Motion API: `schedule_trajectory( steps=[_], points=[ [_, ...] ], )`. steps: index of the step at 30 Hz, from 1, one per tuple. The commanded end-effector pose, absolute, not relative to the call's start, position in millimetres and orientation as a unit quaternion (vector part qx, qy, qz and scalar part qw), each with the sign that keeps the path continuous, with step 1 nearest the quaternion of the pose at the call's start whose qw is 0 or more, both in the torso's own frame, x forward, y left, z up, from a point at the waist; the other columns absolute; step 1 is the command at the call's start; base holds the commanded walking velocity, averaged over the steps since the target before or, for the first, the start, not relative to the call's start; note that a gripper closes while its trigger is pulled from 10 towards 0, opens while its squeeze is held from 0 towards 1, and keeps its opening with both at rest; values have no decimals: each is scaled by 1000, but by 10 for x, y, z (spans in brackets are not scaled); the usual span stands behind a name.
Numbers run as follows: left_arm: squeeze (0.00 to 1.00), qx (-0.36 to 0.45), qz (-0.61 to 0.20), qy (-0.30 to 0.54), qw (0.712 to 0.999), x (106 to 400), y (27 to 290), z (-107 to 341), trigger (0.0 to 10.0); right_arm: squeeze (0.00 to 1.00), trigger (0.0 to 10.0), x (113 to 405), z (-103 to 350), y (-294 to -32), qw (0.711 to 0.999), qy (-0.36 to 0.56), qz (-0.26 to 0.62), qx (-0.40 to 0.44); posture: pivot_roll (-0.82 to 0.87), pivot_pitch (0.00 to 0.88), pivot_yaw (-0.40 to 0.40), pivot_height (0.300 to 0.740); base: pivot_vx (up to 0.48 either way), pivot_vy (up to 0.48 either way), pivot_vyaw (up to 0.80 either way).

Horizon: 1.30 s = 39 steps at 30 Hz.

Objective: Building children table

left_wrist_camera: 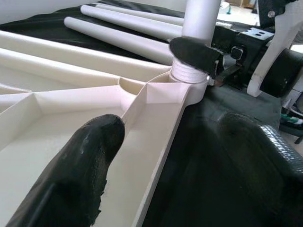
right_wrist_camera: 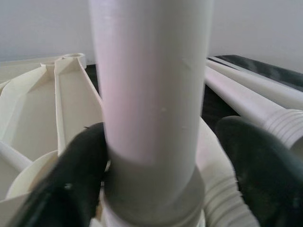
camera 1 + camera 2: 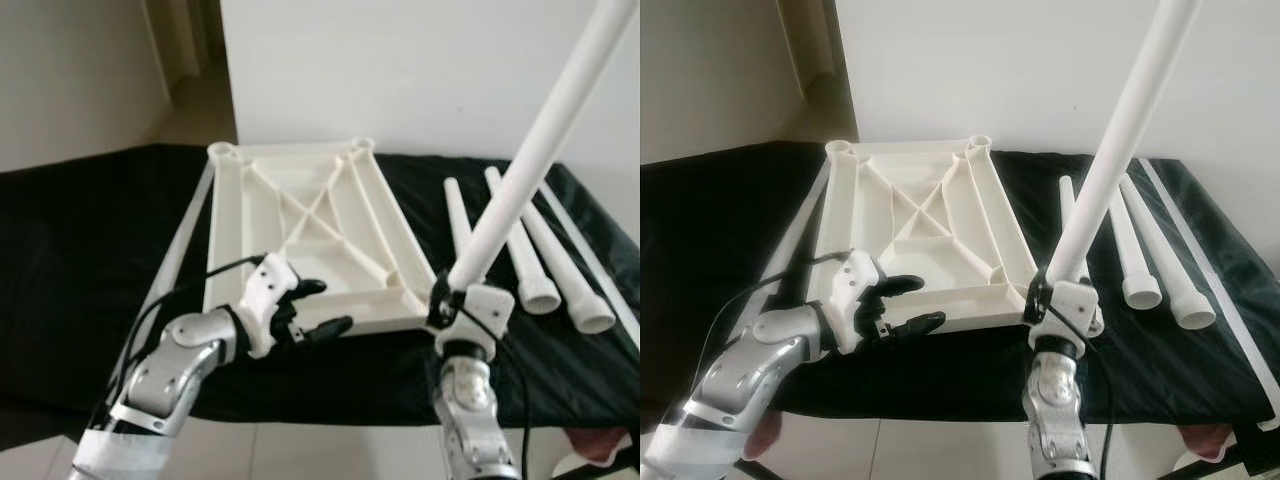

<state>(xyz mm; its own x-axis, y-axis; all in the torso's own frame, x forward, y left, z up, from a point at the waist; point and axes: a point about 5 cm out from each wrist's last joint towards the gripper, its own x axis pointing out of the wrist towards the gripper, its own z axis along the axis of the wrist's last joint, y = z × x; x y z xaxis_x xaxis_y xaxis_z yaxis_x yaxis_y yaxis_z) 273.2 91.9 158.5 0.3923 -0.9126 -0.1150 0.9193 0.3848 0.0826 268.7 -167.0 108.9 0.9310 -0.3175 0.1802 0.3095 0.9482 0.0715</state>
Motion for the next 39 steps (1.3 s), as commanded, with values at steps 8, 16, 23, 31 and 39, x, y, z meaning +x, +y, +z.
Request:
schedule_trajectory(
  steps=[8,16,23,31,39],
  points=[
    [0,76,-548,23,833,2752,878,1586,10000,0,10000,2687,1136,-1700,991,-105,-85,19,9,0,-3,740,0,0,0],
    [0,73,-574,25,815,2659,704,1518,10000,0,10000,2768,1259,-1855,991,-108,67,-39,-16,0,8,740,0,0,0],
    [0,83,-591,34,802,2579,607,1441,10000,0,10000,2849,1325,-2069,984,-85,142,-74,-20,0,16,740,0,0,0],
    [0,82,-589,34,803,2551,620,1442,10000,0,10000,2869,1346,-2218,974,-62,191,-101,-12,0,13,740,0,0,0],
    [0,93,-583,37,806,2544,627,1420,10000,0,0,2877,1331,-2269,968,-47,224,-101,-2,0,10,740,0,0,0]
  ],
)
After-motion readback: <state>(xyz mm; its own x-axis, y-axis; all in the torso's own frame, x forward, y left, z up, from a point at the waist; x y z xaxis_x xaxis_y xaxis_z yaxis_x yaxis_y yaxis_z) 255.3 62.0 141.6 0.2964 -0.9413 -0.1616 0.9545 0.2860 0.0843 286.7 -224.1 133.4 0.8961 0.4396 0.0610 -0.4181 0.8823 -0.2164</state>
